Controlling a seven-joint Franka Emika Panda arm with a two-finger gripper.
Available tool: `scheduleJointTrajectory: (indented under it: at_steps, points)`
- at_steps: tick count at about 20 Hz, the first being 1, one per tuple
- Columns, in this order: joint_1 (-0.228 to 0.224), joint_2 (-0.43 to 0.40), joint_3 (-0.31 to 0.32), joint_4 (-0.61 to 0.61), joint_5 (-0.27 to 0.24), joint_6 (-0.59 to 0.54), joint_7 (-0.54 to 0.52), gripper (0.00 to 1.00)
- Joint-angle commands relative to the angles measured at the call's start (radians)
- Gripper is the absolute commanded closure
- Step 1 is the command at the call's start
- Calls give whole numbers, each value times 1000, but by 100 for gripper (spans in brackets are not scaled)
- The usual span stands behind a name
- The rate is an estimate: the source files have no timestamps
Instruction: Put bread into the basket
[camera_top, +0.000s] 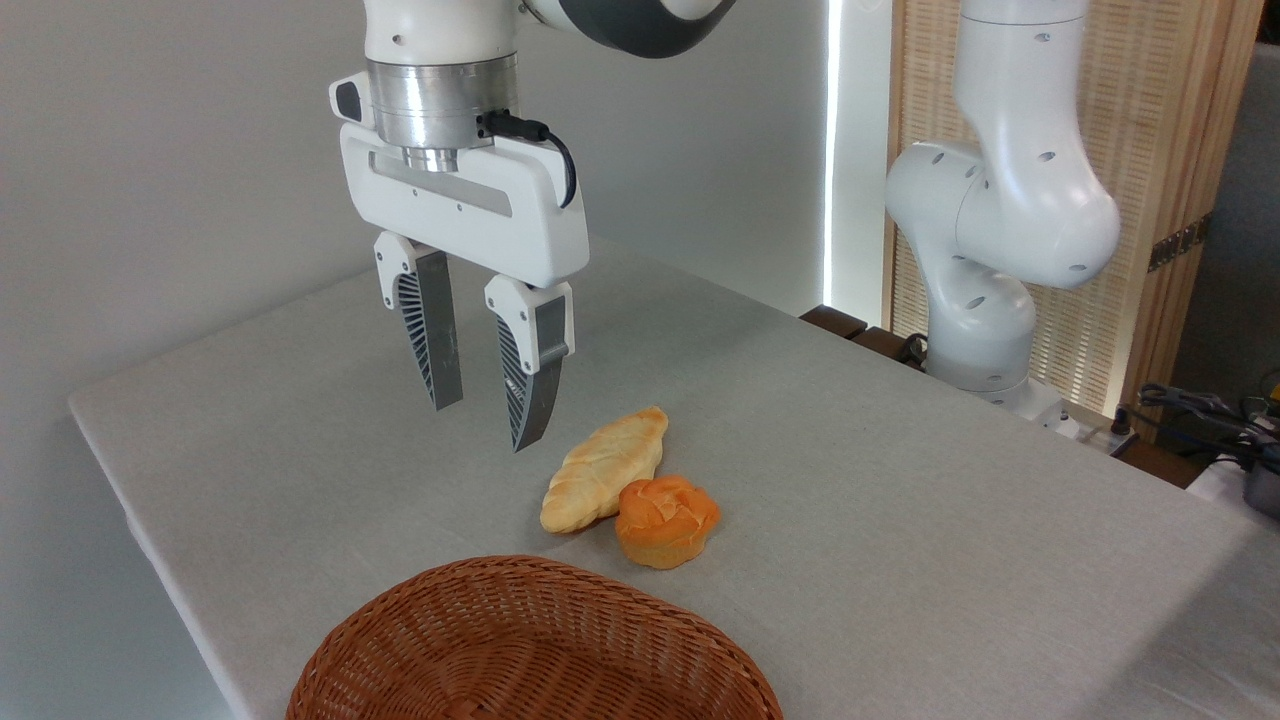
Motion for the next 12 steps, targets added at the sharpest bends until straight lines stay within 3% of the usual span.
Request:
scheduleJointTrajectory:
  at_steps: [1,12]
  points:
    - [13,13,-9,20,-15,-1,-5,0]
    - [11,10,-17,20,-20,-15,-15,0]
